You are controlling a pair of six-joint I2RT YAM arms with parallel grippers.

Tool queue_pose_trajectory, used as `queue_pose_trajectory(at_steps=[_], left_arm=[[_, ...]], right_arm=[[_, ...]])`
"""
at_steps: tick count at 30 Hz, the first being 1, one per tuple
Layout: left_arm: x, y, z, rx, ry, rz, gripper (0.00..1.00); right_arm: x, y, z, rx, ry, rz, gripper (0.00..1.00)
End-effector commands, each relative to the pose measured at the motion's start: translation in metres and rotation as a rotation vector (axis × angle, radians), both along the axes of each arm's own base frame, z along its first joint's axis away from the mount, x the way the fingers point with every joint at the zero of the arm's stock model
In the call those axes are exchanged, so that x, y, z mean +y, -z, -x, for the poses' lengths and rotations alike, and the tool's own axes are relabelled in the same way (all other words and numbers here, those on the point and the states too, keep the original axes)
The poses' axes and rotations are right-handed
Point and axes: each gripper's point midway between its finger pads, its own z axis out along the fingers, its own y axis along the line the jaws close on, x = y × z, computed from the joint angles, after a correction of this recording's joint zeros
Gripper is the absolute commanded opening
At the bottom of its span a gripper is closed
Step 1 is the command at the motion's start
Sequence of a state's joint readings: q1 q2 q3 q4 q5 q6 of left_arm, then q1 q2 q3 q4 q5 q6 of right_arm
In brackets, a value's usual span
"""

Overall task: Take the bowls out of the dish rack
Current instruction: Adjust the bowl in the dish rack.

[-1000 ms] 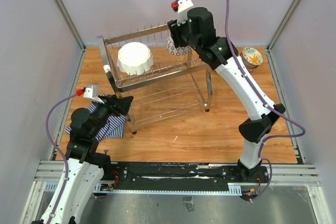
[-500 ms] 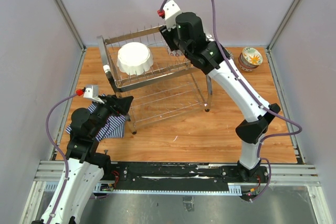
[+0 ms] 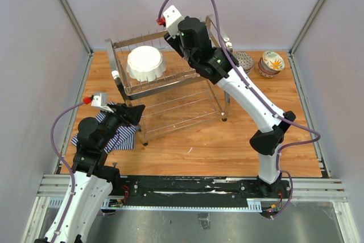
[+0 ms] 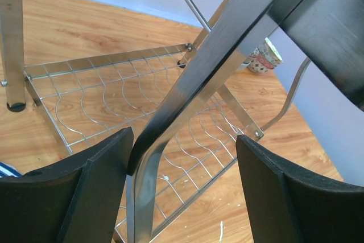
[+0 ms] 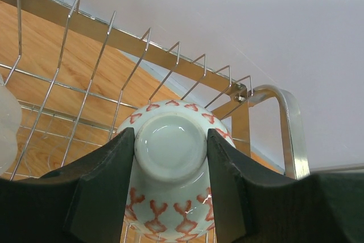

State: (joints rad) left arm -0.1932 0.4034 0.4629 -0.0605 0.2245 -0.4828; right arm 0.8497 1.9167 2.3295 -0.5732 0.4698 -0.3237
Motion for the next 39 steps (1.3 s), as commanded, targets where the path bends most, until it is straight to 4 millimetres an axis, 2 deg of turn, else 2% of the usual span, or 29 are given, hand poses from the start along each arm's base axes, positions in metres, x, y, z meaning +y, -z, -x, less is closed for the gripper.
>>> queue_pose_trajectory(at_steps=[1,17,23,24,39], left_arm=[[-0.007,0.0,0.002,-0.011,0.039,0.014,0.77],[-0.007,0.002,0.002,-0.01,0.039,0.017,0.77],[-0.008,0.001,0.002,-0.014,0.041,0.018,0.77],[-0.007,0.001,0.002,-0.015,0.04,0.018,0.77],[-0.007,0.003,0.003,-0.015,0.041,0.017,0.77]], right_arm=[[0.029,-0.018,0.013,-0.06,-0.051,-0.034,0.36],[0.042,-0.02,0.019,-0.1,-0.042,0.016,0.36],[0.045,-0.03,0.025,-0.129,-0.047,0.022,0.36],[0.052,-0.019,0.022,-0.119,-0.048,0.044,0.37],[0.062,-0.002,0.02,-0.115,-0.037,0.103,0.37]])
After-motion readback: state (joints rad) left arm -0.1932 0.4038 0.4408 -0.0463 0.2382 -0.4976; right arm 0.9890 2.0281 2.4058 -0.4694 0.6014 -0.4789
